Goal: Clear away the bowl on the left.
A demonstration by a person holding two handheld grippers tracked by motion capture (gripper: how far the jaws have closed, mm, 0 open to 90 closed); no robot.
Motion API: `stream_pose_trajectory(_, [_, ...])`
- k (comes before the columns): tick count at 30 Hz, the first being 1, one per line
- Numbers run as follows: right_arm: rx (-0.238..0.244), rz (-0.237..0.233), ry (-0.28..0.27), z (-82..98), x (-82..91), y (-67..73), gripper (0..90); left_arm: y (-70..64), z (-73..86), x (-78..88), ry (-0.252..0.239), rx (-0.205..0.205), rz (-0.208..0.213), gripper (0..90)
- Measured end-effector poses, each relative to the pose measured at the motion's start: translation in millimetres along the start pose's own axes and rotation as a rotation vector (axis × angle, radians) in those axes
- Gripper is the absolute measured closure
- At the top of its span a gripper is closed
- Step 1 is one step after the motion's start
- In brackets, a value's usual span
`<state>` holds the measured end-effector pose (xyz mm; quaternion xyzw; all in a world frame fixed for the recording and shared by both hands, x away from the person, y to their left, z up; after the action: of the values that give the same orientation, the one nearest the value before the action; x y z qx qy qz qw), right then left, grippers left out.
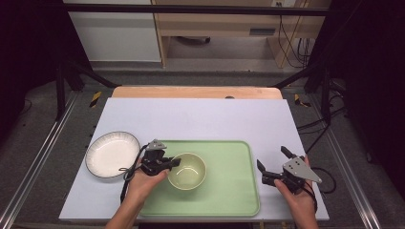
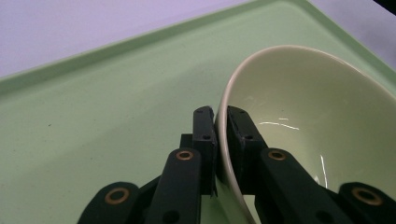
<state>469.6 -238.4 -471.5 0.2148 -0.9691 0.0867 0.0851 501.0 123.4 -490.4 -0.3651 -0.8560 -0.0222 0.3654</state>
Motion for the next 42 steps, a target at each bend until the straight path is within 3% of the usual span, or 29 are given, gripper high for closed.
stream_pose_trajectory(7, [-0.003, 0.001, 0.001, 0.0, 0.0, 0.0, 4.2, 1.2, 0.7, -1.1, 0.006, -0.031, -0.009, 81.2])
stream_pose_trajectory(15, [-0.003, 0.002, 0.001, 0.3, 0.4, -1.1, 4.2, -0.4, -3.5, 2.3, -0.012, -0.091, -0.024, 58.4])
stream_pose_trajectory(16, [-0.003, 0.002, 0.001, 0.3, 0.4, -1.1, 4.2, -0.6, -4.9, 3.5, -0.02, -0.093, -0.023, 58.4])
stream_pose_trajectory(17, [-0.005, 0.001, 0.003, 0.4, 0.6, -1.1, 4.2, -1.0, -6.4, 4.7, -0.027, -0.089, -0.015, 52.0])
stream_pose_trajectory(21, [-0.005, 0.003, 0.001, 0.3, 0.8, -1.2, 4.2, -2.6, -10.8, 9.3, -0.051, -0.097, 0.009, 43.6])
stream_pose_trajectory(22, [-0.005, 0.003, 0.001, 0.2, 0.9, -1.3, 4.2, -2.2, -12.8, 11.4, -0.069, -0.099, 0.013, 37.8])
stream_pose_trajectory(24, [-0.005, 0.003, 0.001, 0.3, 0.9, -1.3, 4.2, -2.0, -13.8, 12.2, -0.079, -0.098, 0.015, 36.0])
stream_pose_trajectory(28, [-0.005, 0.002, 0.002, 0.4, 0.8, -1.4, 4.2, -0.6, -15.7, 14.6, -0.091, -0.105, 0.003, 19.1])
stream_pose_trajectory(33, [-0.006, 0.001, 0.002, 0.5, 1.0, -1.4, 4.1, -0.4, -19.1, 20.3, -0.112, -0.117, 0.012, 12.8])
stream_pose_trajectory(35, [-0.008, 0.002, 0.002, 0.6, 1.1, -1.7, 4.2, 0.7, -21.4, 24.3, -0.133, -0.122, 0.016, 7.4])
stream_pose_trajectory(42, [-0.008, 0.003, 0.002, 0.6, 1.5, -2.3, 4.1, 19.2, -27.1, 55.2, -0.244, -0.119, -0.008, 5.6])
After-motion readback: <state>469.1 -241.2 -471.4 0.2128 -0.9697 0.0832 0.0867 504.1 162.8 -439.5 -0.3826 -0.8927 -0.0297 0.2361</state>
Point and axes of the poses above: each handheld gripper's, and its own axes: x roughly backward along the jaws, z roughly out of its underside, y roughly to its left, the point moved 6 cm from there along -x, roughly forward along the jaws, and after that the axes turned 1 degree about -z, right-handed, at the moved point
